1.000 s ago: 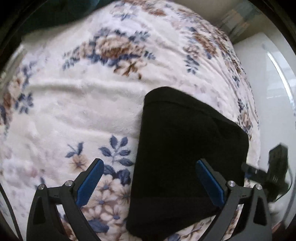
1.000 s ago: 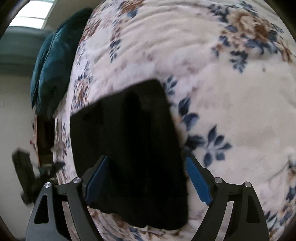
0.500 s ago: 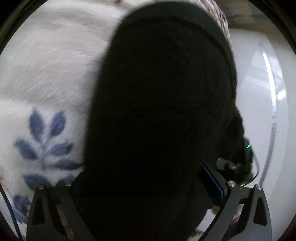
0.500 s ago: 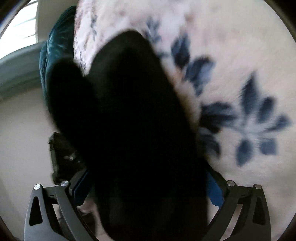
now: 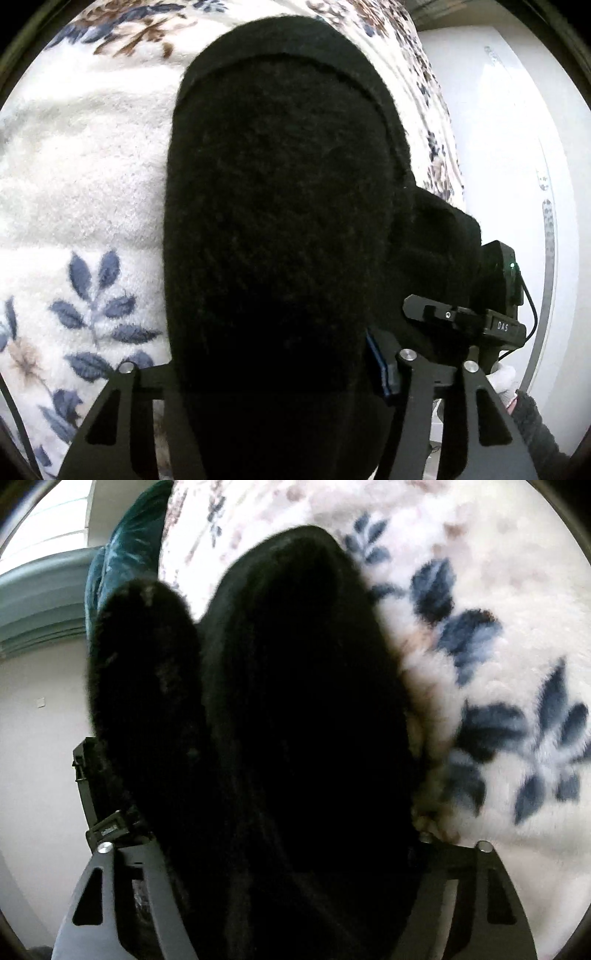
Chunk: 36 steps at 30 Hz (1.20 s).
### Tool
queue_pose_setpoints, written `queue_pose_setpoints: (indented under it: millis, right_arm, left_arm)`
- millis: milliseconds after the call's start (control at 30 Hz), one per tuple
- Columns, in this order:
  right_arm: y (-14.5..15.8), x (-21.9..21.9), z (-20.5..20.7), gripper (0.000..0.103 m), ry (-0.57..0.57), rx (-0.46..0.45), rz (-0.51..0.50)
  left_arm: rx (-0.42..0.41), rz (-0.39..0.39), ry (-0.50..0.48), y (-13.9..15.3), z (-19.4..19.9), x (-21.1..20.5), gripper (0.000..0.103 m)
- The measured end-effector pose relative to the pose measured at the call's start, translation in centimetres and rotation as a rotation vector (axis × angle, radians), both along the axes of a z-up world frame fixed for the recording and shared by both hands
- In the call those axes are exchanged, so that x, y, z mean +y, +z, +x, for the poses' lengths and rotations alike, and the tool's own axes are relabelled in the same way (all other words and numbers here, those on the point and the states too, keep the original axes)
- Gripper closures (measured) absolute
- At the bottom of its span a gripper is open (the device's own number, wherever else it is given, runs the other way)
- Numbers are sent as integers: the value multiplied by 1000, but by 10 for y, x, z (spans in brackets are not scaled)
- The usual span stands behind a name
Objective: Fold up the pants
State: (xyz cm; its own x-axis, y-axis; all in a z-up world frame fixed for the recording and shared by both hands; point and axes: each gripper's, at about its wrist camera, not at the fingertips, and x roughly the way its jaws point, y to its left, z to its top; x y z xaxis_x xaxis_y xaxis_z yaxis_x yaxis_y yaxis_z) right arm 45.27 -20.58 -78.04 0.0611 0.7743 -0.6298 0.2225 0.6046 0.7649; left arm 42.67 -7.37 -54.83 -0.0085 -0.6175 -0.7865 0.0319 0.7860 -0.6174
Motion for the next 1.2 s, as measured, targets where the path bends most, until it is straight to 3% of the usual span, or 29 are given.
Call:
queue_pose_setpoints:
  millis: [400, 500, 567, 633, 700, 767, 833, 1000, 1133, 1200]
  right_arm:
    - [49, 9, -10, 47, -97, -31, 111]
    - [64, 26, -13, 48, -86, -52, 148]
    - [68, 39, -14, 48, -74, -45, 142]
    - [59, 57, -5, 42, -5, -2, 102]
    - [40, 69, 4, 33, 61, 50, 28]
    - [25, 74, 7, 22, 129, 54, -133]
    - [18, 76, 8, 11, 179, 47, -170]
    - [-4, 58, 3, 10, 121, 105, -40]
    - [-16, 80, 5, 0, 127, 119, 10]
    - [-15, 98, 12, 0, 175, 115, -3]
  left_arm:
    - [-56, -30, 23, 64, -25, 16, 58]
    - [-82, 6, 27, 84, -40, 30, 58]
    - [-41, 16, 38, 73, -41, 43, 57]
    - [47, 21, 65, 40, -44, 57, 51]
    - [116, 72, 69, 3, -50, 64, 36]
    - [119, 86, 73, -21, -61, 67, 22]
    - [102, 27, 96, -31, -68, 71, 16]
    - [109, -41, 98, -47, -81, 89, 7]
    - [125, -62, 45, -47, -75, 82, 7]
    - [107, -79, 23, -40, -80, 80, 15]
